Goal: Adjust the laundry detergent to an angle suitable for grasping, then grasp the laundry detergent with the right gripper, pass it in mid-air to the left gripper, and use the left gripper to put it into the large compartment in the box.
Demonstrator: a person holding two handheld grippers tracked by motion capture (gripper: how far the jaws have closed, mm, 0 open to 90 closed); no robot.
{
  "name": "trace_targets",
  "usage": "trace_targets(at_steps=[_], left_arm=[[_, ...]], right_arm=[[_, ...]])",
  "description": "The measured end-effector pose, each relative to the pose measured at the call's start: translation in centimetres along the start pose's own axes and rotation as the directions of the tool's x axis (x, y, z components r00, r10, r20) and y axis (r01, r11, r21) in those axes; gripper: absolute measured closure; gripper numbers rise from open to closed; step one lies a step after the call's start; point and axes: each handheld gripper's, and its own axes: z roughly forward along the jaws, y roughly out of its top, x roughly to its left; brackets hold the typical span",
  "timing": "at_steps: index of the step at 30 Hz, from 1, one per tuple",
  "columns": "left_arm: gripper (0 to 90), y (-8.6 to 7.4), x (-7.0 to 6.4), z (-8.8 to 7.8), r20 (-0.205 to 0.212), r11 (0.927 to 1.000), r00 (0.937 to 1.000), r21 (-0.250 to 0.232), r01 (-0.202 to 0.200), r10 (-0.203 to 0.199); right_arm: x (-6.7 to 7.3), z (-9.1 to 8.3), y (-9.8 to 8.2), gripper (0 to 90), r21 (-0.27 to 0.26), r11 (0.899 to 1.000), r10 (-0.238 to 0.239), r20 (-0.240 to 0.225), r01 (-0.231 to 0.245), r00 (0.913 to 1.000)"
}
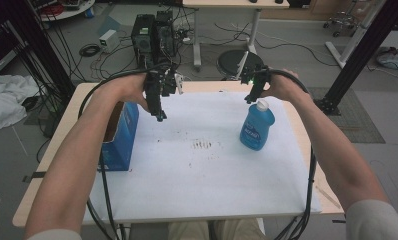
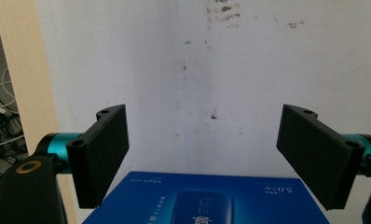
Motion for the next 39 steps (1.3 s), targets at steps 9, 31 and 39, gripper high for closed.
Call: trace_targets(at_steps=[9,31,39], left_arm=[[17.0,0.1,0.2,0.0,0.000,1.0000,1.0000,-0.005,0.002,-0.002],[16.9,0.2,0.1,0.2,0.029,0.9997,0.9993,0.003,0.026,-0.026],[16.9,0.4,0.1,0.4,0.033,0.9998,0.9993,0.006,0.019,-0.019]], right_arm=[[-0.4,-0.3,-0.7,13.5,0.010,1.000,0.026,0.006,-0.026,0.9997],[0.8,-6.8,-8.0,13.4,0.088,0.957,0.277,-0.006,-0.275,0.9609],[3.8,-7.5,-9.7,13.5,0.063,0.940,0.336,-0.021,-0.334,0.9416]])
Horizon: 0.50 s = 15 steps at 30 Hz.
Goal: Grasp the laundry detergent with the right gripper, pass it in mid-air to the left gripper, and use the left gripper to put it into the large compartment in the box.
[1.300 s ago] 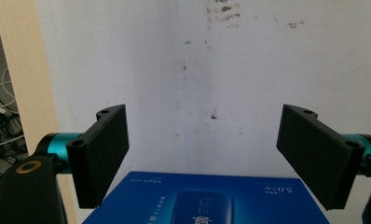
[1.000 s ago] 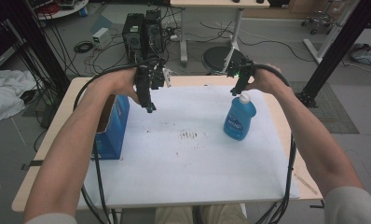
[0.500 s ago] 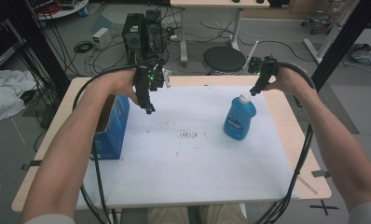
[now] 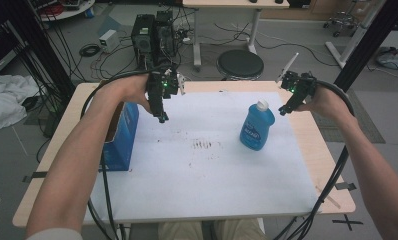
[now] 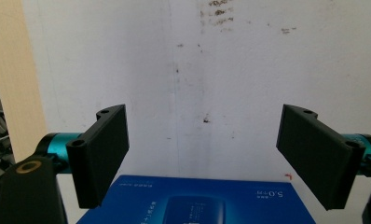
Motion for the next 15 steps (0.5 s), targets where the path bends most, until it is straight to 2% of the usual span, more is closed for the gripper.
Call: trace_targets(at_steps=[3,7,12,15], left_arm=[[16.9,-0.1,0.1,0.0,-0.004,1.0000,1.0000,-0.002,0.000,0.000],[17.0,-0.1,0.1,0.0,-0.003,1.0000,1.0000,-0.002,0.001,-0.001],[17.0,-0.2,0.1,0.0,-0.005,1.0000,1.0000,-0.007,0.004,-0.004],[16.9,-0.2,0.1,0.0,-0.008,0.9999,1.0000,-0.009,0.005,-0.005]], right_arm=[[1.0,0.1,-0.9,13.5,-0.010,1.000,0.021,-0.002,-0.021,0.9998],[2.5,0.5,-1.9,13.5,-0.011,0.999,0.042,-0.033,-0.042,0.9986],[4.3,0.4,-2.7,13.4,-0.060,0.996,0.066,-0.068,-0.070,0.9955],[5.4,0.2,-2.8,13.4,-0.093,0.992,0.082,-0.071,-0.089,0.9941]])
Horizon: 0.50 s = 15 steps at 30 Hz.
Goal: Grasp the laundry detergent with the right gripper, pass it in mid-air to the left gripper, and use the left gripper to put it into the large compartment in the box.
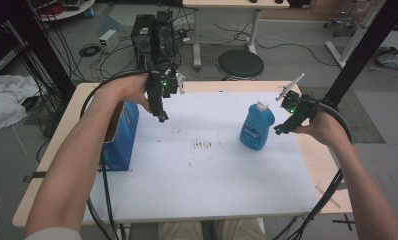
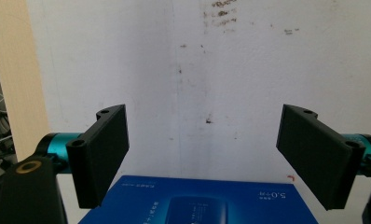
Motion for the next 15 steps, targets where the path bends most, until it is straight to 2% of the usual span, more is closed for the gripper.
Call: trace_targets(at_steps=[4,8,12,15], left_arm=[[17.0,0.1,-0.1,0.0,-0.005,1.0000,1.0000,-0.003,-0.007,0.007],[16.9,0.1,-0.2,0.0,-0.009,0.9999,0.9999,-0.010,-0.012,0.012],[17.0,-0.1,-0.4,-0.1,-0.014,0.9998,0.9999,-0.015,-0.010,0.010],[17.0,-0.3,-0.4,-0.2,-0.016,0.9998,0.9998,-0.018,-0.008,0.007]], right_arm=[[1.3,0.5,0.1,13.5,-0.035,0.999,-0.005,-0.003,0.005,1.0000],[1.9,1.4,0.1,13.5,-0.084,0.996,0.021,-0.007,-0.021,0.9998],[2.1,2.3,-0.1,13.4,-0.151,0.987,0.058,-0.006,-0.058,0.9983],[2.2,2.9,-0.3,13.5,-0.208,0.974,0.094,-0.012,-0.094,0.9955]])
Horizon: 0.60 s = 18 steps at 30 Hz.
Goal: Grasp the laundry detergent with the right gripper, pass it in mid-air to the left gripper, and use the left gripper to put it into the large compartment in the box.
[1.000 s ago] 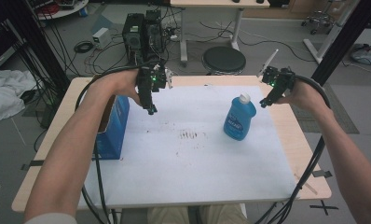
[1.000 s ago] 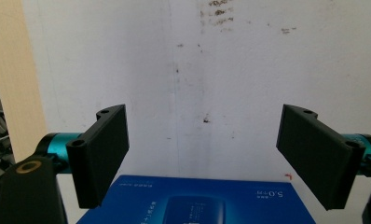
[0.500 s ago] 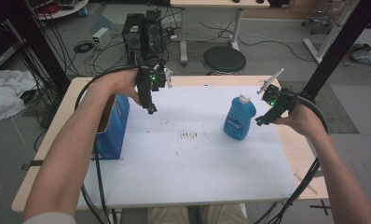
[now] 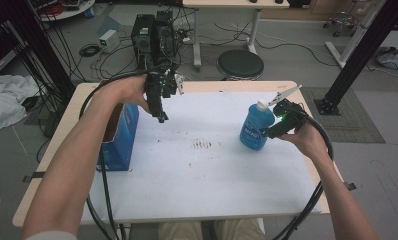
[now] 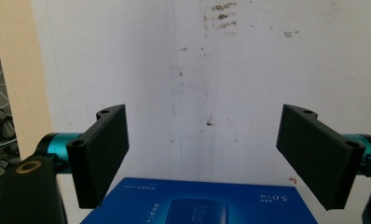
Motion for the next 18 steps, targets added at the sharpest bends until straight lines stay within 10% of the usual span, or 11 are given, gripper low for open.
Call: trace_targets(at_steps=[18], left_arm=[[17.0,0.2,0.0,0.5,0.005,1.0000,1.0000,-0.005,0.000,0.000]], right_arm=[[0.2,2.8,-1.2,13.5,-0.062,0.996,0.065,-0.071,-0.070,0.9953]])
